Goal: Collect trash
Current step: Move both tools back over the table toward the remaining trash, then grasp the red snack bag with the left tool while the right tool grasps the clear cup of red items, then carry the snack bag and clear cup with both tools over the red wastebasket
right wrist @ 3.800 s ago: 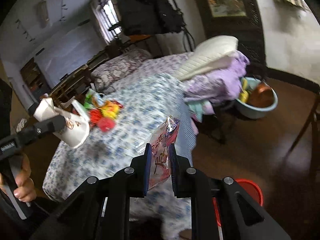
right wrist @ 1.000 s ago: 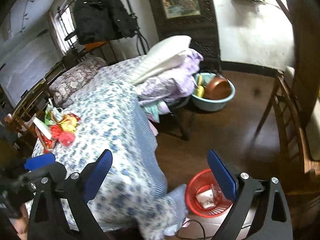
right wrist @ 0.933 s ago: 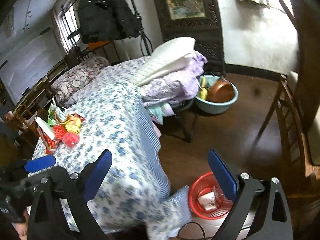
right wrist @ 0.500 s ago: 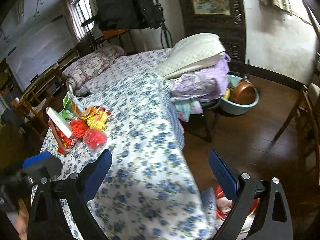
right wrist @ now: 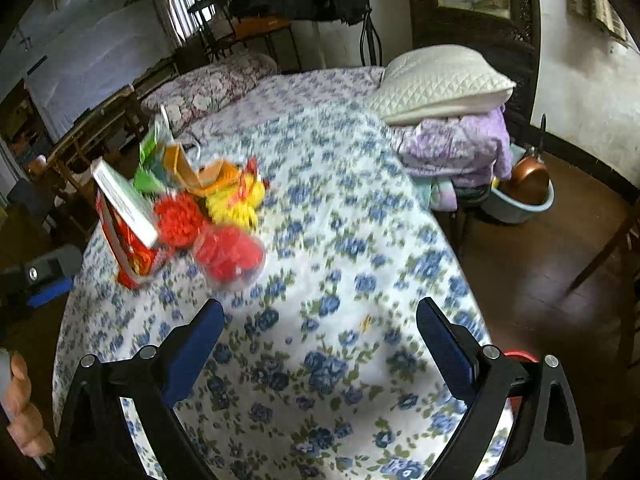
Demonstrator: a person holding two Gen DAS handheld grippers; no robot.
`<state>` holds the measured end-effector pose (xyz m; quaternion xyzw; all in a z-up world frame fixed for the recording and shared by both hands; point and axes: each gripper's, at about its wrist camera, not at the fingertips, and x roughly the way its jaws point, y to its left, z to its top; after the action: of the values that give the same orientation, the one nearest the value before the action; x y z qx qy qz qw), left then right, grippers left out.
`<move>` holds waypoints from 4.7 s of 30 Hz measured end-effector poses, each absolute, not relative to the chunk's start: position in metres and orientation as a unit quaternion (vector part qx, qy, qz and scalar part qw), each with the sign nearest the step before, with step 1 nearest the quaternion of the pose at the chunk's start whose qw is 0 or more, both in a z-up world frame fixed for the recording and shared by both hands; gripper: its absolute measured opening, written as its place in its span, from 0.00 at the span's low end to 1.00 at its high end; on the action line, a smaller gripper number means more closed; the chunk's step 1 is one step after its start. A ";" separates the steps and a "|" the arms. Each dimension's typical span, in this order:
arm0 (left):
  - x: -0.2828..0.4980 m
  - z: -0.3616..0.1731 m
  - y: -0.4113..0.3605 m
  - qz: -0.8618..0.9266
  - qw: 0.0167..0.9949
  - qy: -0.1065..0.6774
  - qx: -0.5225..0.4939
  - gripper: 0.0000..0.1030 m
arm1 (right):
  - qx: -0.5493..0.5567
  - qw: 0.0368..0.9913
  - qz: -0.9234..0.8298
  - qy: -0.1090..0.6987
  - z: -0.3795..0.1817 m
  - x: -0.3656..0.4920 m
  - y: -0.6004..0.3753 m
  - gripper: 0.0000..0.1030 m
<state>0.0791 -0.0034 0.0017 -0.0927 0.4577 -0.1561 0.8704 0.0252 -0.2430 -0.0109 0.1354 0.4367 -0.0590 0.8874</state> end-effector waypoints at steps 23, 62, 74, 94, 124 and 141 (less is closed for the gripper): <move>0.090 0.003 0.045 -0.097 0.876 0.463 -0.095 0.90 | 0.064 0.902 -0.035 0.426 0.004 0.043 -0.208 0.94; 0.126 -0.027 0.019 -0.095 0.855 0.493 -0.127 0.89 | 0.092 0.882 0.045 0.460 -0.003 0.042 -0.189 0.52; 0.141 -0.042 0.016 -0.091 0.847 0.507 -0.133 0.54 | 0.085 0.885 0.051 0.455 -0.004 0.042 -0.188 0.53; 0.075 0.022 0.027 -0.138 0.885 0.434 -0.099 0.21 | 0.057 0.896 0.071 0.435 0.004 0.032 -0.175 0.52; -0.003 0.055 0.009 -0.156 0.906 0.379 -0.106 0.19 | 0.127 0.922 0.071 0.358 0.048 -0.034 -0.217 0.52; -0.020 0.061 -0.113 -0.272 0.877 0.395 -0.018 0.19 | 0.184 0.924 0.004 0.335 0.056 -0.096 -0.353 0.52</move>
<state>-0.0203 -0.1133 0.0607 -0.0178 0.3954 -0.2716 0.8773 -0.0960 -0.3528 0.0557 0.1837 0.3354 0.0044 0.9240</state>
